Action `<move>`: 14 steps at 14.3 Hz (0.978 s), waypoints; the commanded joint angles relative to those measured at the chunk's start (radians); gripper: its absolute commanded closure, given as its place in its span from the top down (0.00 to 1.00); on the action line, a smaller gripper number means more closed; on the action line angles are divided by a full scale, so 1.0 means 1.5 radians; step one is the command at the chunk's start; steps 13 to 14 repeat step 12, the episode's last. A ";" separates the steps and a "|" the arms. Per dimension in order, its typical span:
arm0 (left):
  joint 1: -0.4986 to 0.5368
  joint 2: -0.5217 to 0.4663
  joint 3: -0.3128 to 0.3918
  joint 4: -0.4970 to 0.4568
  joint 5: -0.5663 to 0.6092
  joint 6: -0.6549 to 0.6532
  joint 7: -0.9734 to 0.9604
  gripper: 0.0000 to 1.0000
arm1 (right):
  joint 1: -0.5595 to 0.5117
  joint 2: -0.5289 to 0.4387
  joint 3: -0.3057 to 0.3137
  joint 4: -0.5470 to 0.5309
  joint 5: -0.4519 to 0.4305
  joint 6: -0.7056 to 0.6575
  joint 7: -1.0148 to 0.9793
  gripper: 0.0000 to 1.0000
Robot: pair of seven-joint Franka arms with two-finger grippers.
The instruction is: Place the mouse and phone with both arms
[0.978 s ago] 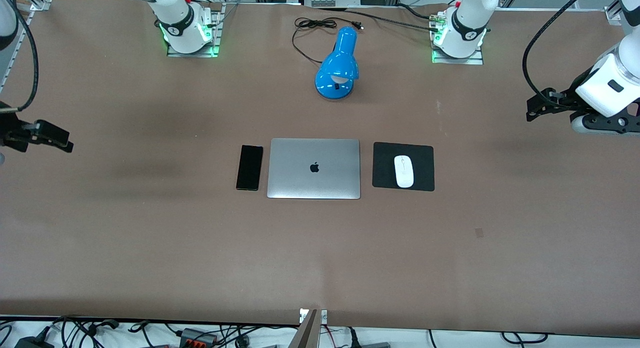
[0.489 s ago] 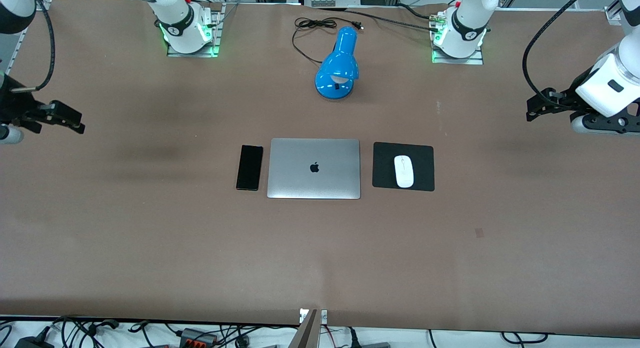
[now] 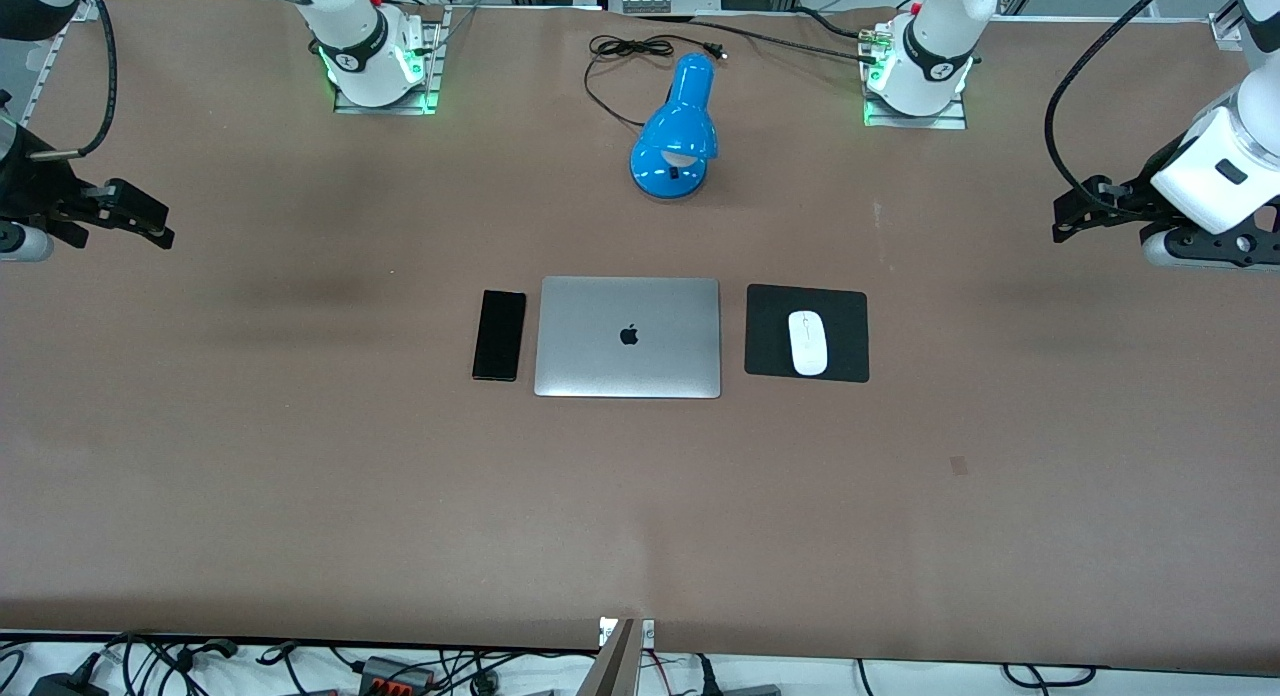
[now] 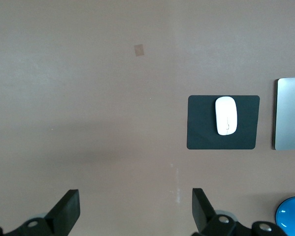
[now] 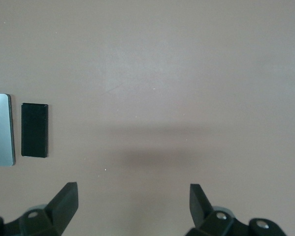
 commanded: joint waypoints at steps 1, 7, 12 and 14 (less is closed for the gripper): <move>0.002 0.008 -0.003 0.020 0.015 -0.017 0.013 1.00 | 0.000 -0.012 0.003 0.002 0.005 -0.010 -0.005 1.00; 0.000 0.008 -0.003 0.020 0.015 -0.017 0.012 1.00 | 0.002 -0.013 0.003 0.002 0.003 -0.013 -0.023 1.00; 0.000 0.008 -0.003 0.020 0.014 -0.020 0.013 1.00 | 0.002 -0.017 0.003 0.002 0.003 -0.015 -0.022 1.00; 0.000 0.008 -0.003 0.020 0.014 -0.020 0.013 1.00 | 0.002 -0.017 0.003 0.002 0.003 -0.015 -0.022 1.00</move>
